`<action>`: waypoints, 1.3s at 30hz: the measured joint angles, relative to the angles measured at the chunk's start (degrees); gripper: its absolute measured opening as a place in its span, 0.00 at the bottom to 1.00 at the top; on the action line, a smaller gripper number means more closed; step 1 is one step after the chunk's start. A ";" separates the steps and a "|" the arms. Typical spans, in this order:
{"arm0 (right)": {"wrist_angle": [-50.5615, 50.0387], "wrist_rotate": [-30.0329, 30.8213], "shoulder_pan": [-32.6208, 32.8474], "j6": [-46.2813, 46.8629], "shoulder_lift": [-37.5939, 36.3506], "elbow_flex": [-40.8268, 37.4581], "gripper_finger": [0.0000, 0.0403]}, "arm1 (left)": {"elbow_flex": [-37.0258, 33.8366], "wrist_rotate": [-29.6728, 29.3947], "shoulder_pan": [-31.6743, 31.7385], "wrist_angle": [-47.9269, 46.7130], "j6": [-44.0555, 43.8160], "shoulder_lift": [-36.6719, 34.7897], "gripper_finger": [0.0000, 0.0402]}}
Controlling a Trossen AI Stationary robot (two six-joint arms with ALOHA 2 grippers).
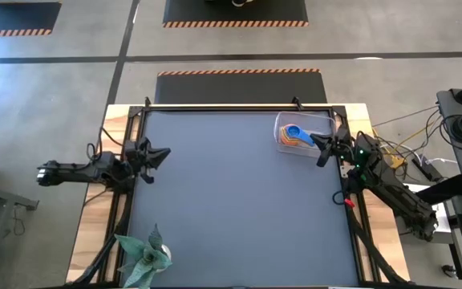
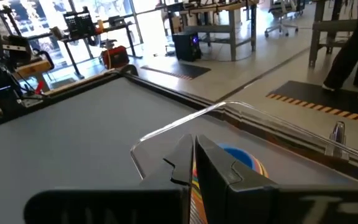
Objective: Nest measuring cups in basket
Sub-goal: Return to Home Position
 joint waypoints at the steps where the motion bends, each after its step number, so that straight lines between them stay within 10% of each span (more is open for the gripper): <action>1: -0.01 0.00 0.00 0.23 0.00 0.00 0.02 | -0.06 0.00 0.00 -0.14 0.02 0.00 0.00; 39: -0.34 0.46 0.00 11.85 4.59 -0.20 0.02 | -1.38 0.02 0.00 -7.61 2.27 0.35 0.00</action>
